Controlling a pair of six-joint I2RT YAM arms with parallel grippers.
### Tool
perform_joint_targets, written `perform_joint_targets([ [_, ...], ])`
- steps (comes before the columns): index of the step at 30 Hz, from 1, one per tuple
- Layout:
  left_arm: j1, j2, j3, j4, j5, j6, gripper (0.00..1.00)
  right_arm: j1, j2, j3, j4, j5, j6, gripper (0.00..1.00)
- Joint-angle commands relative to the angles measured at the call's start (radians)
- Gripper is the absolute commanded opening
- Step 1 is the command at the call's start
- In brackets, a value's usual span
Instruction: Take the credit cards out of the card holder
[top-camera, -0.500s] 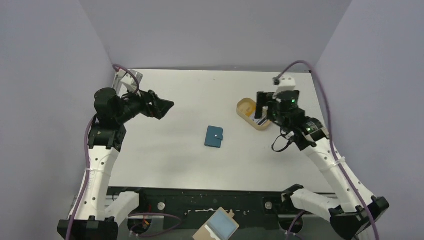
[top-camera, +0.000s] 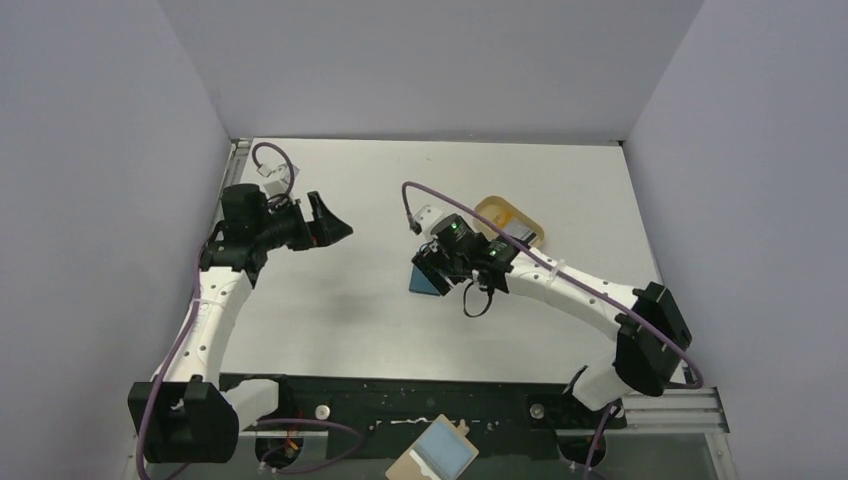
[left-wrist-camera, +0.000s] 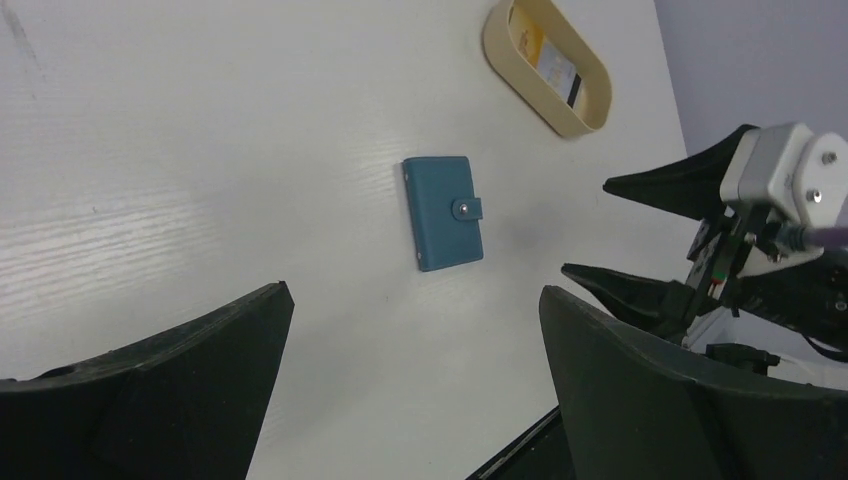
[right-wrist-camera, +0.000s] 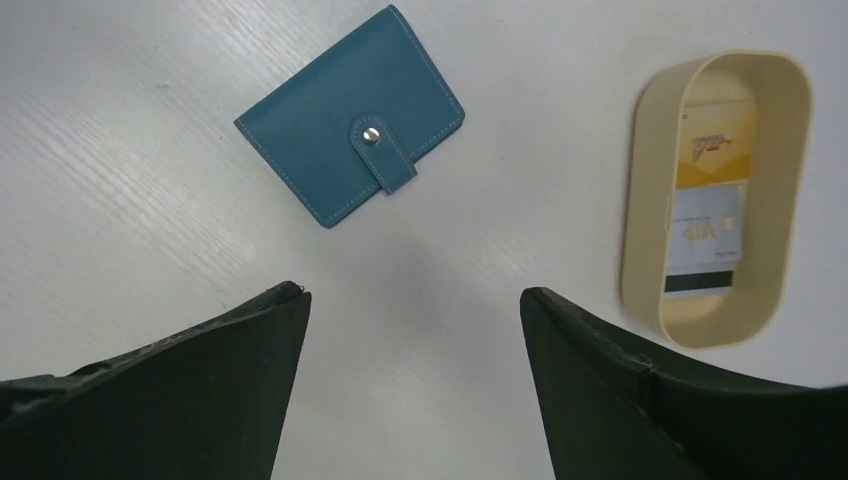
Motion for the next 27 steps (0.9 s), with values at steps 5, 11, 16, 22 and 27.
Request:
perform_joint_targets([
  [5, 0.007, 0.006, 0.039, -0.031, -0.015, 0.052, 0.95, -0.212, 0.109, 0.027, 0.211, -0.458, 0.064, 0.7],
  [11, 0.007, 0.022, 0.022, -0.004, -0.024, 0.048, 0.95, -0.186, 0.221, 0.075, 0.19, -0.435, 0.036, 0.63],
  [16, 0.007, 0.029, 0.017, -0.011, -0.03, 0.047, 0.95, -0.172, 0.281, 0.096, 0.185, -0.42, 0.046, 0.57],
  [22, 0.007, 0.029, 0.008, -0.04, -0.034, 0.068, 0.94, -0.172, 0.324, 0.104, 0.202, -0.403, 0.054, 0.56],
  [27, 0.007, 0.014, 0.001, -0.051, -0.042, 0.078, 0.95, -0.182, 0.341, 0.096, 0.237, -0.385, 0.052, 0.55],
])
